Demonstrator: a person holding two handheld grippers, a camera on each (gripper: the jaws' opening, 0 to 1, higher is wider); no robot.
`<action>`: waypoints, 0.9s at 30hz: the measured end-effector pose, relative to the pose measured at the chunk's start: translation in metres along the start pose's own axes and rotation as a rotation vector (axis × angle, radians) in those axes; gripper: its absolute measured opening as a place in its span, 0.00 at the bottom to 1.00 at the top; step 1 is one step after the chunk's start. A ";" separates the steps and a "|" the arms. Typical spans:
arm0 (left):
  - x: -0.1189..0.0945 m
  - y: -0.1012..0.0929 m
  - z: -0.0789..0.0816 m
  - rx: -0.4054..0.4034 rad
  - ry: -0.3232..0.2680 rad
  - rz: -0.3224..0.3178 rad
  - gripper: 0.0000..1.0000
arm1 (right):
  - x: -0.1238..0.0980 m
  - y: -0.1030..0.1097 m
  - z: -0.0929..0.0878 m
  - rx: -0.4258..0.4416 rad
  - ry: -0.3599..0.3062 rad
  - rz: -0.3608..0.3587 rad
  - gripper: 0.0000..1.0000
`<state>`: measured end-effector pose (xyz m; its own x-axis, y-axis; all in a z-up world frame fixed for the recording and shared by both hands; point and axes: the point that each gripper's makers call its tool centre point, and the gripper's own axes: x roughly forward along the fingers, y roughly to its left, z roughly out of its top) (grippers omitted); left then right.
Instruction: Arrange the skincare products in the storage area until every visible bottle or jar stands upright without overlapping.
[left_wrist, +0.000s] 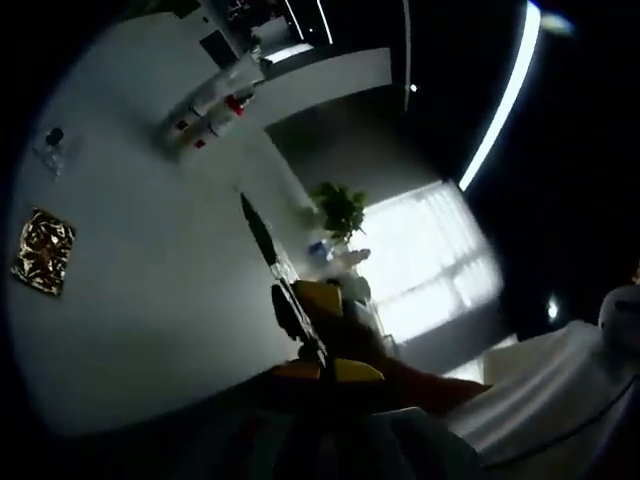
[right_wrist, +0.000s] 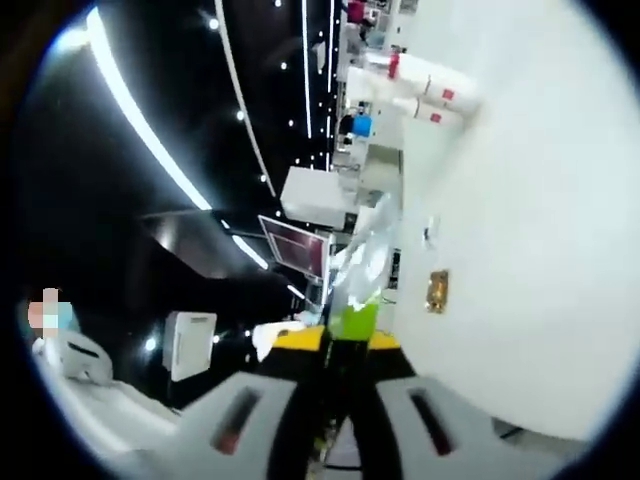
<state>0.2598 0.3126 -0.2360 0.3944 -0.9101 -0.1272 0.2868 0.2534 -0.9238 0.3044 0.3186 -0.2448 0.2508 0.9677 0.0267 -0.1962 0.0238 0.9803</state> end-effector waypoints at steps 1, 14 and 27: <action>0.001 0.002 -0.002 -0.010 0.011 0.007 0.00 | -0.001 0.000 0.000 -0.008 -0.008 -0.006 0.05; 0.007 0.033 -0.009 -0.059 0.031 0.098 0.02 | -0.003 0.000 0.006 -0.335 -0.029 -0.087 0.03; 0.005 0.017 0.012 -0.037 -0.094 -0.014 0.06 | 0.001 0.020 0.003 -0.409 -0.030 -0.010 0.03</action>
<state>0.2774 0.3165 -0.2483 0.4716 -0.8781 -0.0810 0.2616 0.2271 -0.9381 0.3033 0.3194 -0.2245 0.2809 0.9593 0.0287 -0.5526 0.1372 0.8221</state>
